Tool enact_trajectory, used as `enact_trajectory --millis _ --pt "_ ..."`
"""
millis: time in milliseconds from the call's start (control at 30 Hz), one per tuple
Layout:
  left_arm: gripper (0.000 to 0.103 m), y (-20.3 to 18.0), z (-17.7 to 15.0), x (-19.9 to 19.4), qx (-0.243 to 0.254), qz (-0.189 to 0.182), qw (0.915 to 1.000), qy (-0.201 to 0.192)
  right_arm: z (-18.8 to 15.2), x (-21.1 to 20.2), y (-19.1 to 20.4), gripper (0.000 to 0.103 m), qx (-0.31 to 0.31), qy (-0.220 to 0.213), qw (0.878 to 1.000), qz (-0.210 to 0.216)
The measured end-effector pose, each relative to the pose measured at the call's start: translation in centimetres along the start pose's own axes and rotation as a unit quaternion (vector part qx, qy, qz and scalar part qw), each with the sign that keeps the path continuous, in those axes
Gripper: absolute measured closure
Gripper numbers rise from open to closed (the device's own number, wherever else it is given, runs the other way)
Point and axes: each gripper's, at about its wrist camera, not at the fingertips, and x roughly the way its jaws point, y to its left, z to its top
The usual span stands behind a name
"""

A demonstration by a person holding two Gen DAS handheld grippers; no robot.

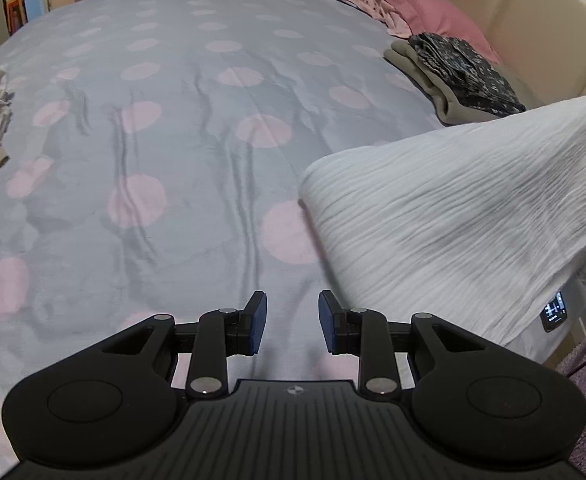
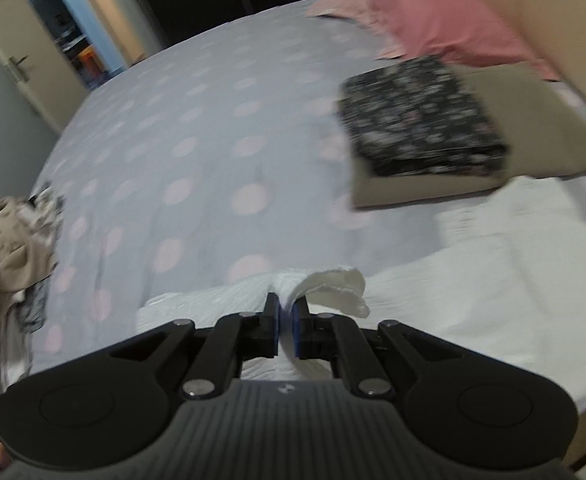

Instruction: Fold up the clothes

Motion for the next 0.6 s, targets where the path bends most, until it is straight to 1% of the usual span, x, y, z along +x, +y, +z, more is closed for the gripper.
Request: enact_trajectory --millis 133,233,333,400,500,533,600 --pt "0.077 -1.1 0.3 0.5 0.012 -0.008 0.9999 0.005 0.8 -1.3 -3.3 0.096 0.019 -0.005 0.999 -0.05" --pt "0.076 -1.8 0.5 1.0 0.016 -0.017 0.9997 0.01 1.5 -2.1 -5.7 0.096 0.03 -0.011 0.996 -0.08" --pt "0.076 -2.4 0.6 1.7 0.017 -0.019 0.9995 0.017 2.3 -1.8 -8.0 0.096 0.041 -0.02 0.994 -0.102" --pt "0.076 -2.8 0.6 2.3 0.009 -0.03 0.9993 0.022 2.9 -0.9 -9.5 0.096 0.055 -0.017 0.993 -0.107" --pt "0.076 -3.2 0.8 3.0 -0.007 -0.055 0.9981 0.027 2.8 2.0 -11.6 0.095 0.079 0.004 0.989 -0.125" --pt "0.075 -3.4 0.8 3.2 -0.014 -0.065 0.9974 0.029 2.7 3.0 -12.3 0.095 0.087 0.011 0.987 -0.131" --pt "0.066 -3.7 0.8 4.0 -0.033 -0.076 0.9958 0.037 2.2 4.9 -13.5 0.095 0.102 0.02 0.984 -0.144"
